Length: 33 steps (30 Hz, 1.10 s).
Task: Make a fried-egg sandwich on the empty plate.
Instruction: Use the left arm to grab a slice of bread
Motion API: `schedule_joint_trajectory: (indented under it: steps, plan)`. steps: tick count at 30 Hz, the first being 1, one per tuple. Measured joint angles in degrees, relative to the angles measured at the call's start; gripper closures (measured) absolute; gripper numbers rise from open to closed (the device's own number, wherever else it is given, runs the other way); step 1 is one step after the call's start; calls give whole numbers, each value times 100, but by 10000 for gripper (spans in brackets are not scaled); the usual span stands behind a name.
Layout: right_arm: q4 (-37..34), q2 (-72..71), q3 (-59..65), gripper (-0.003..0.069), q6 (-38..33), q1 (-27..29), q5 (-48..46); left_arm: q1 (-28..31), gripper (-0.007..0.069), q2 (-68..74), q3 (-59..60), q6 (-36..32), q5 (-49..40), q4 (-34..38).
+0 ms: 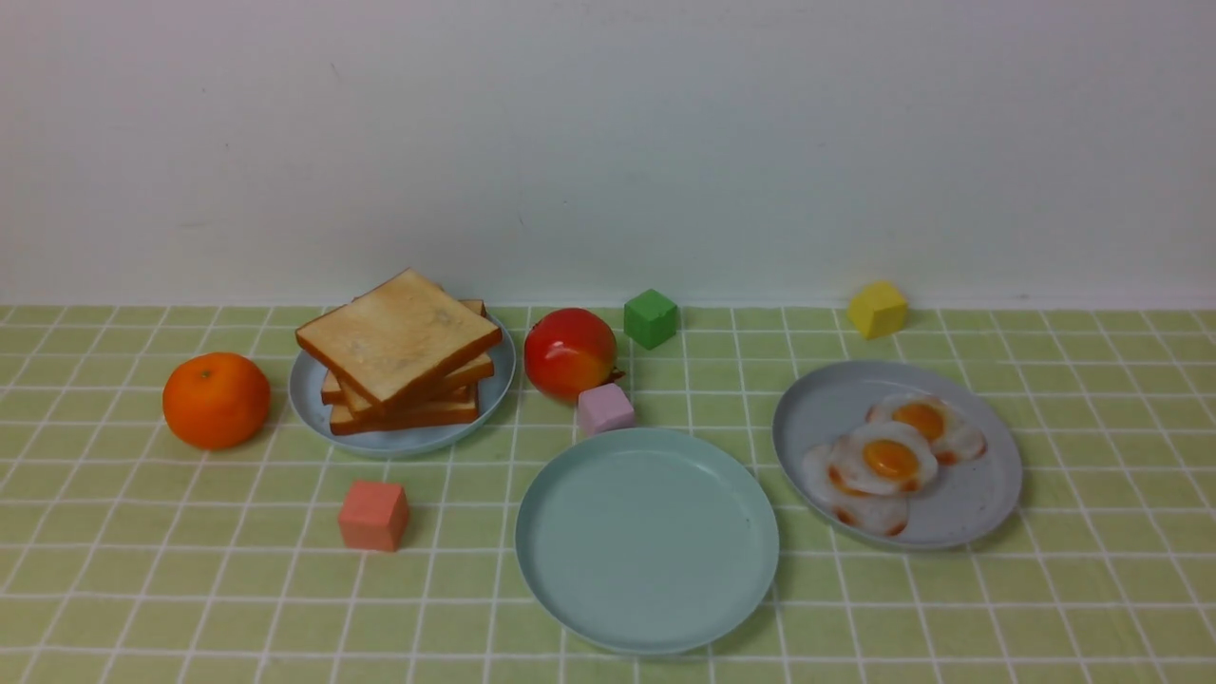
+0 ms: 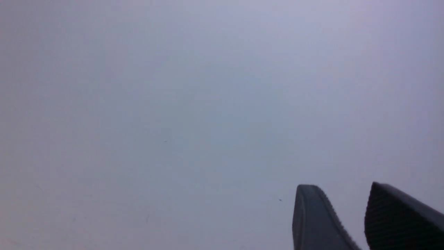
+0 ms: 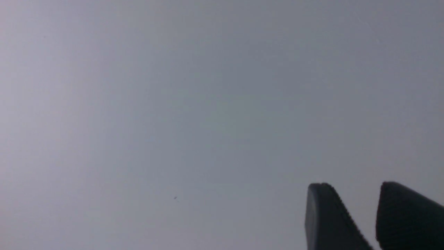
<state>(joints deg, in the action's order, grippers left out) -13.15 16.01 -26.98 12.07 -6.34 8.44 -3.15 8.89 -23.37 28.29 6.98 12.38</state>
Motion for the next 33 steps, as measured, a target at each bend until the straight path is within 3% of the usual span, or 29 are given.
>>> schedule_joint_trajectory:
  steps: [2,3,5,9,17,26,33]
  plan:
    - [0,289,-469,418,0,0,-236,0,387,262,-495,48,-547,-5]
    - [7,791,-1072,418,0,0,-699,0,387,758,-1131,95,-1414,-5]
    - [22,1265,-1496,418,0,0,-1143,0,387,1291,-1559,117,-2162,-11]
    - [54,2155,-1767,418,-5,0,-1643,0,387,2446,-1829,128,-3051,-43]
    - [158,3377,-1767,418,-5,0,-2538,0,387,4391,-1844,123,-3476,-112]
    - [-724,4196,-1767,418,-36,0,-3908,0,387,6524,-3086,85,-3653,-26]
    - [-1402,4343,-1767,418,-1176,0,-4398,177,386,8399,-4954,-561,-4577,334]
